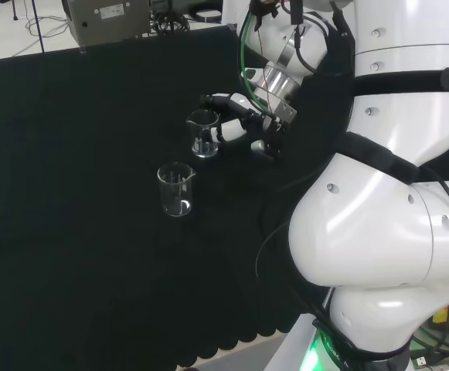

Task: Pick up the beaker on the right.

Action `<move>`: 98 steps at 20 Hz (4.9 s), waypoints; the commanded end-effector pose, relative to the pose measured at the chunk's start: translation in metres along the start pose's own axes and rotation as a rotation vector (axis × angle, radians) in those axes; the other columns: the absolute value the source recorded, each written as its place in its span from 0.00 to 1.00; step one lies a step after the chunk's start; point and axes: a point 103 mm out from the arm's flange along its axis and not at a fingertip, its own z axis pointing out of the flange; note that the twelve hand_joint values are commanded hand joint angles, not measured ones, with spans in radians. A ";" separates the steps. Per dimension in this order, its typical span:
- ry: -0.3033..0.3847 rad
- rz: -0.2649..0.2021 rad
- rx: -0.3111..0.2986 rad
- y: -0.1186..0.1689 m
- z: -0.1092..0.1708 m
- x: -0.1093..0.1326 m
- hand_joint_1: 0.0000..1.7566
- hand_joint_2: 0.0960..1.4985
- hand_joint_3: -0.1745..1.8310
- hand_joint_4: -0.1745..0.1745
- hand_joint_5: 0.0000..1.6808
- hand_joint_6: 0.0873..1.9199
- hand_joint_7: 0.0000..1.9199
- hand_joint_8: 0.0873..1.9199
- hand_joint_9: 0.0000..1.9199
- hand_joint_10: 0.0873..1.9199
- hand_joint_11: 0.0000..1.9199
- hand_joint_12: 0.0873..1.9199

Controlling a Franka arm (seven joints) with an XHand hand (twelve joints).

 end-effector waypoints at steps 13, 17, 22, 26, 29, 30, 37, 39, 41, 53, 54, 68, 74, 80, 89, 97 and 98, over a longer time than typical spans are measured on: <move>0.065 0.001 -0.075 0.009 0.010 -0.007 0.54 0.30 0.44 0.39 0.28 0.00 0.14 0.31 0.18 0.28 0.00 0.69; 0.091 -0.003 -0.085 0.011 0.011 -0.011 0.56 0.31 0.44 0.40 0.31 0.00 0.15 0.32 0.20 0.28 0.00 0.69; 0.132 -0.011 -0.080 0.013 0.013 -0.014 0.57 0.31 0.44 0.40 0.31 0.00 0.15 0.32 0.20 0.28 0.00 0.70; 0.146 -0.021 -0.074 0.015 0.012 -0.019 0.57 0.30 0.44 0.40 0.31 0.00 0.16 0.32 0.20 0.27 0.00 0.70; 0.171 -0.036 -0.058 0.018 0.011 -0.026 0.56 0.30 0.45 0.40 0.31 0.01 0.15 0.32 0.20 0.27 0.00 0.70; 0.176 -0.039 -0.054 0.018 0.010 -0.028 0.56 0.30 0.45 0.40 0.30 0.01 0.15 0.32 0.20 0.27 0.00 0.70; 0.154 -0.065 -0.036 0.020 0.008 -0.027 0.54 0.29 0.45 0.40 0.28 0.00 0.13 0.31 0.19 0.26 0.00 0.70; 0.136 -0.079 -0.018 0.020 0.009 -0.021 0.54 0.29 0.45 0.40 0.28 0.00 0.13 0.31 0.19 0.26 0.00 0.70; 0.120 -0.093 -0.004 0.020 0.010 -0.015 0.54 0.29 0.45 0.40 0.28 0.00 0.13 0.31 0.19 0.26 0.00 0.70; 0.089 -0.055 -0.002 0.020 0.016 -0.010 0.53 0.28 0.46 0.40 0.29 0.01 0.14 0.31 0.20 0.26 0.00 0.70; 0.091 -0.050 -0.009 0.020 0.016 -0.011 0.53 0.28 0.46 0.40 0.29 0.01 0.14 0.31 0.20 0.26 0.00 0.70; 0.114 -0.064 0.022 0.027 0.013 -0.007 0.54 0.30 0.45 0.41 0.27 0.40 0.26 0.35 0.34 0.24 0.06 0.70; 0.126 -0.055 0.052 0.029 0.020 -0.006 0.54 0.30 0.45 0.41 0.26 0.46 0.27 0.37 0.36 0.25 0.06 0.70; 0.141 -0.048 0.034 0.028 0.021 -0.006 0.54 0.29 0.45 0.41 0.21 0.42 0.25 0.37 0.34 0.25 0.07 0.70; 0.006 0.046 -0.134 0.022 0.014 0.007 0.62 0.48 0.32 0.99 0.72 0.34 0.64 0.23 0.64 0.16 0.50 0.49; -0.088 -0.044 -0.208 0.017 -0.032 0.037 0.64 0.41 0.38 1.00 0.80 0.24 0.79 0.08 0.80 0.00 0.65 0.37; -0.097 -0.047 -0.209 0.016 -0.038 0.039 0.64 0.40 0.39 1.00 0.80 0.24 0.79 0.07 0.80 0.00 0.66 0.37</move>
